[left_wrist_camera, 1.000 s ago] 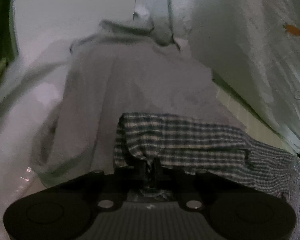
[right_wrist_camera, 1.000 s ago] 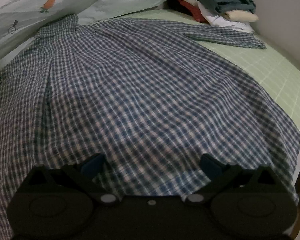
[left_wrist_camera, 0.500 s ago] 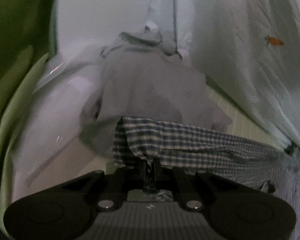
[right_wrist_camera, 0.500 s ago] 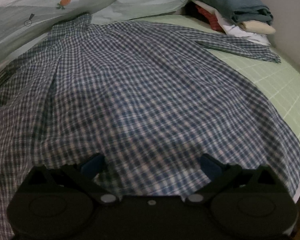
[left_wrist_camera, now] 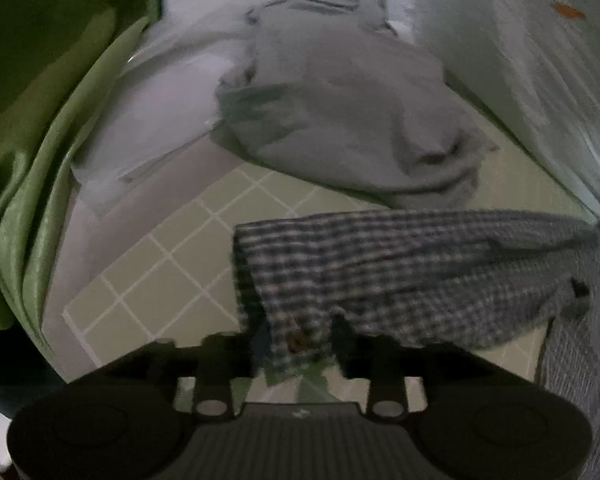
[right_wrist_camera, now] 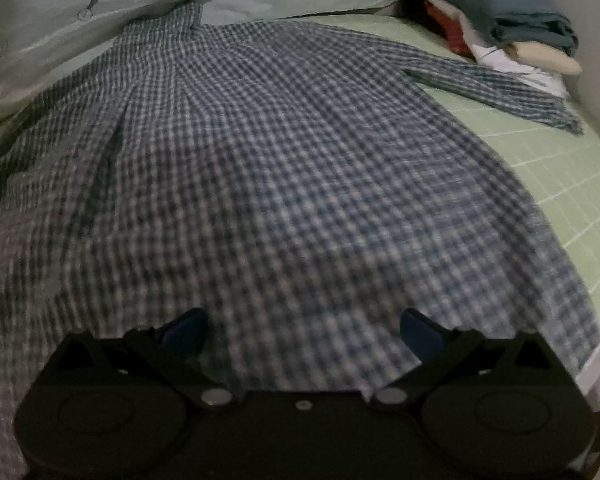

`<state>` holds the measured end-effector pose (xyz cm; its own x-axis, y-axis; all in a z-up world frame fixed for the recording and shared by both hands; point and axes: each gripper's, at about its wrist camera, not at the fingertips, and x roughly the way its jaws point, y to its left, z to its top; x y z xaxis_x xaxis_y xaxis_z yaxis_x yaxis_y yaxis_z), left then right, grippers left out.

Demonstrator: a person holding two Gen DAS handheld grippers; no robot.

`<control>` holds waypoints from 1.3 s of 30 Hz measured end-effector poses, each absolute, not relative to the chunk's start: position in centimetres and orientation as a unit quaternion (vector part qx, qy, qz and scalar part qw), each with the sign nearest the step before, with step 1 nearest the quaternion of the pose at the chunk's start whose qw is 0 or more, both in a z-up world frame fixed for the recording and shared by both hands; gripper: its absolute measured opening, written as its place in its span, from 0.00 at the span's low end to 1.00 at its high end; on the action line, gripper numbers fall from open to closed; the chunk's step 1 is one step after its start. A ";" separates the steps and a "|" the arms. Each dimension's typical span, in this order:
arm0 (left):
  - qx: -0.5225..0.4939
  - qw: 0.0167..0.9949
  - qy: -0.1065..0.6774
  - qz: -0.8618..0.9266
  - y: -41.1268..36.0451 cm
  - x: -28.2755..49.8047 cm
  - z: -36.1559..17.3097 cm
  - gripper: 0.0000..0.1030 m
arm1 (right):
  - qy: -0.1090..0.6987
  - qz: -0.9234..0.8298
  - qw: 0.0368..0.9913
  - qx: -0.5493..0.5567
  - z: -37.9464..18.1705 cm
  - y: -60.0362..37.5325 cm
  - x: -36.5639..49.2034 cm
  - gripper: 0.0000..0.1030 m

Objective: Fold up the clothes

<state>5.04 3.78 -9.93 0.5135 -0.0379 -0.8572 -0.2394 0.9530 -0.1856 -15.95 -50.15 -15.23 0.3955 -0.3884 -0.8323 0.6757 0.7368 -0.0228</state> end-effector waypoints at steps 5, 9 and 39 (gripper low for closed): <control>-0.118 0.870 0.478 0.025 0.1 3.7 -8.6 0.62 | 0.432 -0.365 0.810 0.157 -14.5 -53.8 -18.8 1.00; -0.086 0.871 0.485 -0.005 -4.1 2.5 -8.2 0.62 | 0.427 -0.407 0.794 0.148 -13.5 -58.0 -20.8 0.99; -0.002 0.876 0.475 -0.085 -26.1 10.5 -5.9 0.72 | 0.401 -0.340 0.833 0.172 -10.6 -67.9 -14.7 0.90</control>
